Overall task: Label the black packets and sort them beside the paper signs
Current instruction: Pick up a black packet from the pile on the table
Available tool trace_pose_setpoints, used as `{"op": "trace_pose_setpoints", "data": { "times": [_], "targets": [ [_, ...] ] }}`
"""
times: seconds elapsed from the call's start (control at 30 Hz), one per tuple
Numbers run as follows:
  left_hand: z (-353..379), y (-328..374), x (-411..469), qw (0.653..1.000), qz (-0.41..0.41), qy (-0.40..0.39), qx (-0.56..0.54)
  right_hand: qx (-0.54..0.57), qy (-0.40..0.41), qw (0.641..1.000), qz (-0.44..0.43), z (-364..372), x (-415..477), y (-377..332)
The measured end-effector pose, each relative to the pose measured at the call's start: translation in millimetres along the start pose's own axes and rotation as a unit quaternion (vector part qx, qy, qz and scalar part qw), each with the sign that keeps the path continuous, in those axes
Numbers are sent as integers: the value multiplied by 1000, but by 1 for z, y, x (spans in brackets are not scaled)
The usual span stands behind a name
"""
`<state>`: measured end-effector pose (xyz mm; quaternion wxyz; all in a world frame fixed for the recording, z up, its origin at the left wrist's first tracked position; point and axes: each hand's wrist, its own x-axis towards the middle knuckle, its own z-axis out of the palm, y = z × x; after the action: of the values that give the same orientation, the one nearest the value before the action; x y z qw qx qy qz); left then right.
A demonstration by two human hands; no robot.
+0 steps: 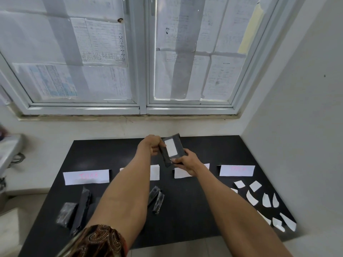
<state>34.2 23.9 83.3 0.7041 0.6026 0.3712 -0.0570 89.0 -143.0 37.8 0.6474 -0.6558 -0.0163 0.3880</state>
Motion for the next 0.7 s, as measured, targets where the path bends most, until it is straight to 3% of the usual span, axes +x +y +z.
{"op": "trace_pose_setpoints", "data": {
  "times": [0.27,0.5,0.6,0.7],
  "targets": [
    [-19,-49,12,998,-42,40,-4,-21,141,971,193,-39,-8,122],
    [-31,-92,15,996,-84,39,5,-39,186,958,215,-49,-7,170],
    [-34,-100,15,995,-85,45,2,-145,226,942,202,-42,-7,170],
    [-34,-108,19,995,-65,74,-16,-301,259,898,189,-28,-7,167]
  ]
}}
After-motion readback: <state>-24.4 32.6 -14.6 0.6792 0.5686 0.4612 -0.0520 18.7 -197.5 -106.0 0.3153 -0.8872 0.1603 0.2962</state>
